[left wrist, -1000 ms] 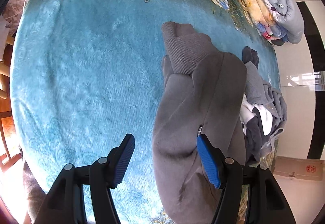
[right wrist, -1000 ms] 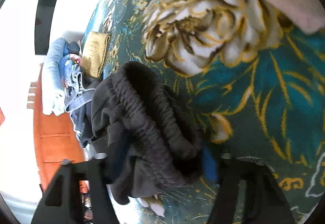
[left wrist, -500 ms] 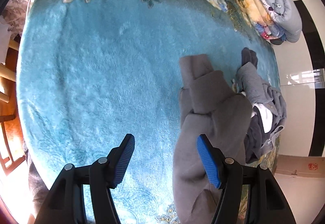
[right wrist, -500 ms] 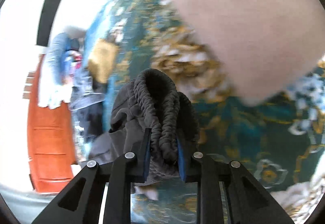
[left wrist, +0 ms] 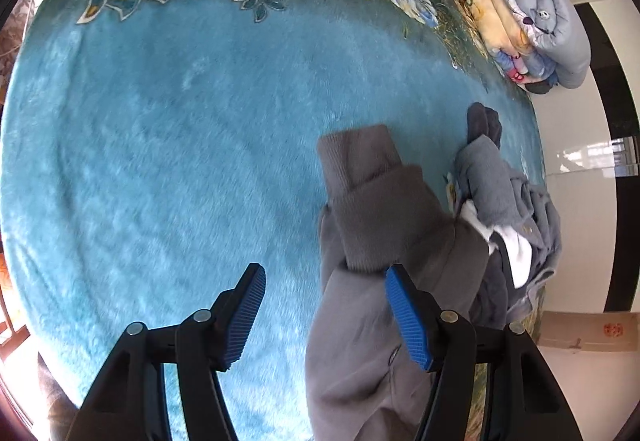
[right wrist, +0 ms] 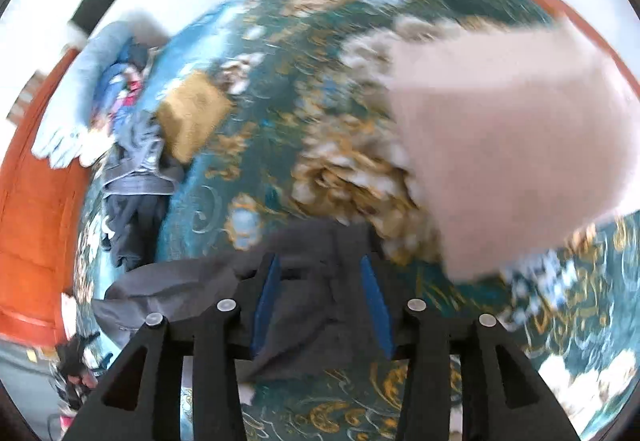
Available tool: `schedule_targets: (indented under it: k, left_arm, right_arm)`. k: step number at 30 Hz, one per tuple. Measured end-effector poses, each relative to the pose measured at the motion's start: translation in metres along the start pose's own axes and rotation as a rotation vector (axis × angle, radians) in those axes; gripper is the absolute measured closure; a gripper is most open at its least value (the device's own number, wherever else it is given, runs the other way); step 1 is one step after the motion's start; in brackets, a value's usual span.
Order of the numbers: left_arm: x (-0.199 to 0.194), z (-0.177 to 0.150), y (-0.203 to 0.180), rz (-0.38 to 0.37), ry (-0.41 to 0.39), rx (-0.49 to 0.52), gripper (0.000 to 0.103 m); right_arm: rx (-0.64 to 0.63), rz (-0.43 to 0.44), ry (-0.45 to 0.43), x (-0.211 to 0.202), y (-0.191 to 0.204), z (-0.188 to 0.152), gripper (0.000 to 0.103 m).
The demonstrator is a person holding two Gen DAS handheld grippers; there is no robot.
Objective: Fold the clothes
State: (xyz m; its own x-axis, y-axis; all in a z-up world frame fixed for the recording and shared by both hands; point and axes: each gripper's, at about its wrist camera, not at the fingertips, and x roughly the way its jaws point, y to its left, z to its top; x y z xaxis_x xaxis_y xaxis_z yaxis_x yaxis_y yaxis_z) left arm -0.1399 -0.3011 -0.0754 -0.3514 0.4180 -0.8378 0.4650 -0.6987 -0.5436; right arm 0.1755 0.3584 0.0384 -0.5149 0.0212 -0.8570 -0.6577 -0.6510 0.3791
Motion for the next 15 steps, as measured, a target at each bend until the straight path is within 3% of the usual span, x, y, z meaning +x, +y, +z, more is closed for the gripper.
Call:
schedule_targets:
  k: [4,6,8,11,15]
  left_arm:
    - [0.013,0.013,0.005,-0.062,0.007,-0.066,0.041]
    - [0.020,0.016,0.004,-0.080,0.017,-0.076,0.052]
    - [0.026,0.018,0.000,-0.087,0.029,-0.064,0.072]
    - [0.033,0.021,-0.007,-0.100,0.042,-0.044,0.089]
    - [0.029,0.023,-0.037,-0.026,0.025,0.135,0.094]
  right_arm:
    - [-0.122,0.056,0.102,0.035,0.047,-0.011,0.050]
    - [-0.146,0.077,0.166,0.056,0.063,-0.022,0.050]
    - [-0.134,0.081,0.201,0.065,0.066,-0.029,0.050]
    - [-0.093,0.072,0.236,0.077,0.064,-0.032,0.050]
    - [-0.049,0.044,0.246,0.085,0.058,-0.029,0.050]
